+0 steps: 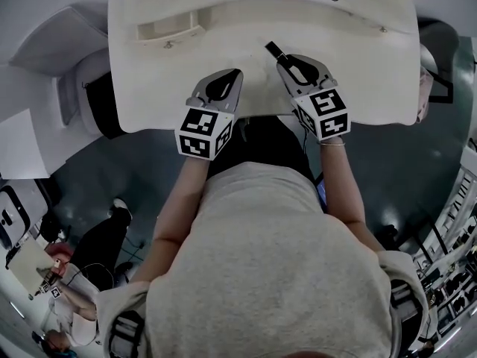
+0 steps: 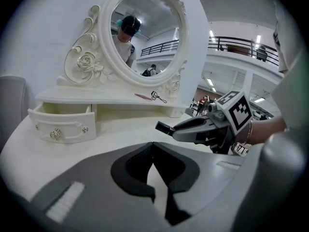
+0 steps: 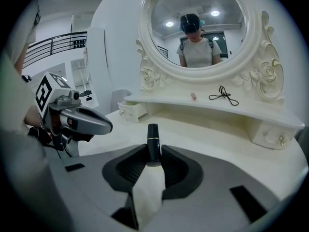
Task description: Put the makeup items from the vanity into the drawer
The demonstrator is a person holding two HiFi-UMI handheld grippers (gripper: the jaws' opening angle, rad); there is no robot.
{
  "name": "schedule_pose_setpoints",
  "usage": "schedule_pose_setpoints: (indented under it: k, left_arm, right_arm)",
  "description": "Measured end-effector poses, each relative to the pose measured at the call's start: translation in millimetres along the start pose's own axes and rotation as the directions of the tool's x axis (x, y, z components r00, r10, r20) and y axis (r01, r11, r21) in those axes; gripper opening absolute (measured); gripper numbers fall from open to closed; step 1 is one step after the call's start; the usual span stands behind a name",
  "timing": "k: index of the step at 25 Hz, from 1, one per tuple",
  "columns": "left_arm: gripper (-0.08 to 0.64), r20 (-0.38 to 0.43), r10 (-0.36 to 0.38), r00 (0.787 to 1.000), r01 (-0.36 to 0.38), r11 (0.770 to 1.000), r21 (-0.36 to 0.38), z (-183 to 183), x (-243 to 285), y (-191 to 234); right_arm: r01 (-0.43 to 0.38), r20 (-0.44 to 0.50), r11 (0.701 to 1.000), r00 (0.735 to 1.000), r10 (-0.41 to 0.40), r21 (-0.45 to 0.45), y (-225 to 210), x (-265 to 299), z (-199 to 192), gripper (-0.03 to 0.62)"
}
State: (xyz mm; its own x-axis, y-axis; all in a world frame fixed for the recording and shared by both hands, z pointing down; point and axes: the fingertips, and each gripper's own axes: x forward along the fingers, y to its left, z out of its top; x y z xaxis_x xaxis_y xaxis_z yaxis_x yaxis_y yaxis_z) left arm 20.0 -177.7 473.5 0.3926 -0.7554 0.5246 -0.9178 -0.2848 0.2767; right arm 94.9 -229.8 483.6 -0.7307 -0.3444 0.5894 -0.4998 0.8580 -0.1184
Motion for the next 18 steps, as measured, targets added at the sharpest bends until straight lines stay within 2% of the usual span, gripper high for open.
schedule_pose_setpoints:
  k: [6, 13, 18]
  left_arm:
    - [0.009, 0.036, 0.027, 0.999, -0.026, 0.999, -0.027, 9, -7, 20]
    - [0.009, 0.077, 0.018, 0.997, -0.017, 1.0, -0.008, 30, -21, 51]
    - [0.009, 0.1, 0.006, 0.995, -0.008, 1.0, 0.02, 37, -34, 73]
  right_arm:
    - [-0.002, 0.035, 1.0, 0.999, 0.002, 0.006, 5, 5, 20, 0.104]
    - [0.017, 0.082, 0.999, 0.996, -0.021, 0.049, 17, 16, 52, 0.104]
    - [0.024, 0.121, 1.0, 0.992, -0.022, -0.018, 35, 29, 86, 0.105]
